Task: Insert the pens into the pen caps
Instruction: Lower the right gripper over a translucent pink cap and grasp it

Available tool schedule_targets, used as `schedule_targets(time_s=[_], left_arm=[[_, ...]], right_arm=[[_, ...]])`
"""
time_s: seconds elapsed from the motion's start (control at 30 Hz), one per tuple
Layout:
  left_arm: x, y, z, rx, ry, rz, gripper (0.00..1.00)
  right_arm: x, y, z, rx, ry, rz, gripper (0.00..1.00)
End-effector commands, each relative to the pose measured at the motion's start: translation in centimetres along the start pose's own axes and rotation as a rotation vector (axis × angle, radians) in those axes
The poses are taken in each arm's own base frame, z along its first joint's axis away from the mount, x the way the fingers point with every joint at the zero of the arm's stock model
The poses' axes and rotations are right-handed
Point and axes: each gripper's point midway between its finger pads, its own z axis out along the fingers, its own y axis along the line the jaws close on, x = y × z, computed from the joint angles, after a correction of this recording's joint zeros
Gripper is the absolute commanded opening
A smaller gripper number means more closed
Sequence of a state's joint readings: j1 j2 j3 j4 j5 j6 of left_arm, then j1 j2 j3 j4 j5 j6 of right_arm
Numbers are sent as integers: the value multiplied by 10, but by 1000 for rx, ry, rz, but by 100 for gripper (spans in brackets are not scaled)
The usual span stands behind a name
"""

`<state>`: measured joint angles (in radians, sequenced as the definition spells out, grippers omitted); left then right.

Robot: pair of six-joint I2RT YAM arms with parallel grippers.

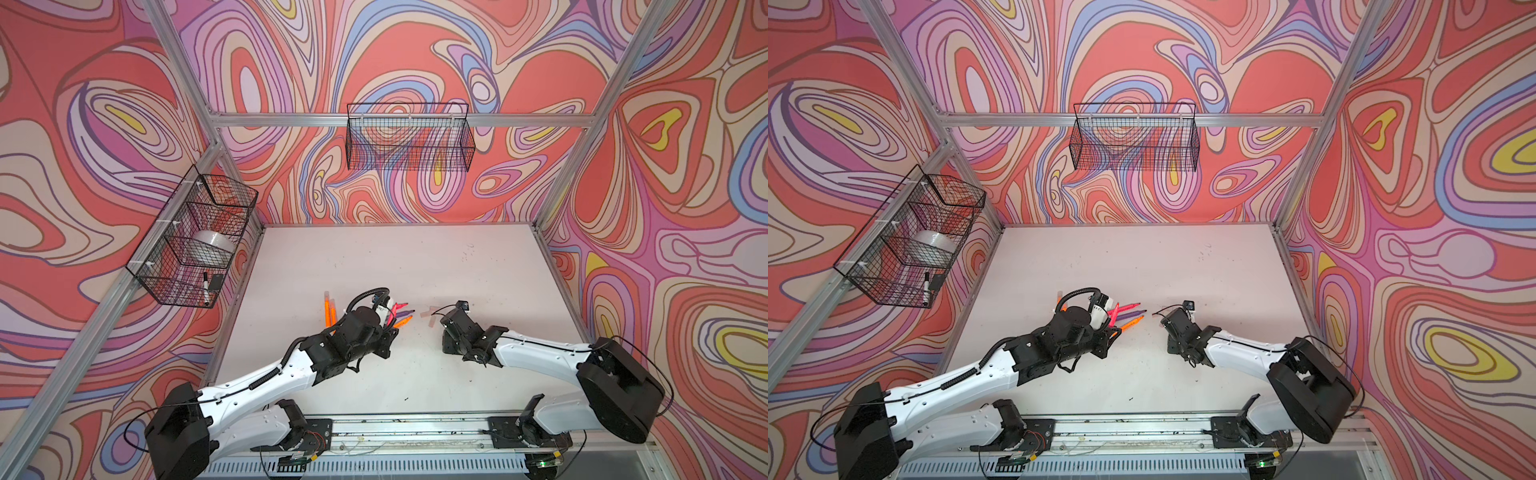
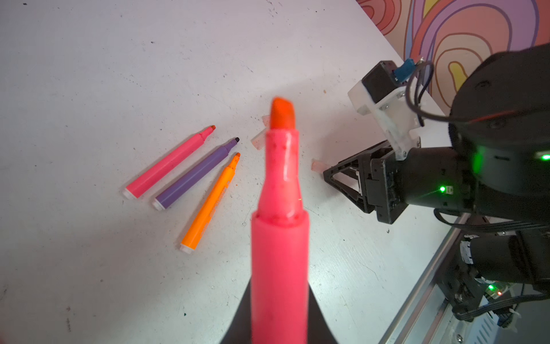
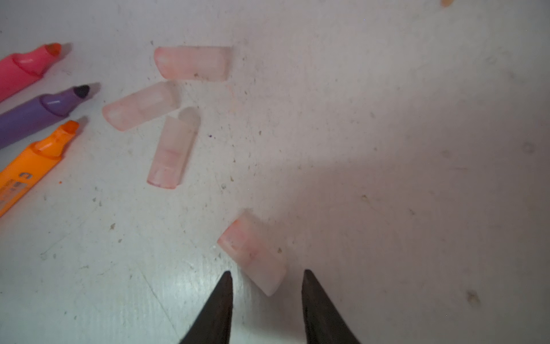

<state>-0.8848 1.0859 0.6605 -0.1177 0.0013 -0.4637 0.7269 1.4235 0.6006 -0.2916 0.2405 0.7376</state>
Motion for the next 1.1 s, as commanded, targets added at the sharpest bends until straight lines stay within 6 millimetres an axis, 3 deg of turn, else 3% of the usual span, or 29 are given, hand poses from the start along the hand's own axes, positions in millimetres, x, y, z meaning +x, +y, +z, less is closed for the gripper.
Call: schedule_targets(time_s=[0.0,0.2,0.4,0.73,1.07], left_arm=[[-8,-2,-5,-8,-25,12,0],[-8,-2,-5,-8,-23,10,0],[-9,-2,-7,-5,-23,7,0],[-8,-3,-6,0,-19,8,0],[-9,-4,-7,3,-18,9,0]], right_arm=[[4,-2,9,13,18,18,38],[-3,-26,9,160,-22,45,27],[-5,-35,5,205,-44,54,25],[3,-38,1,188,-16,61,41],[12,-48,-4,195,-16,99,24]])
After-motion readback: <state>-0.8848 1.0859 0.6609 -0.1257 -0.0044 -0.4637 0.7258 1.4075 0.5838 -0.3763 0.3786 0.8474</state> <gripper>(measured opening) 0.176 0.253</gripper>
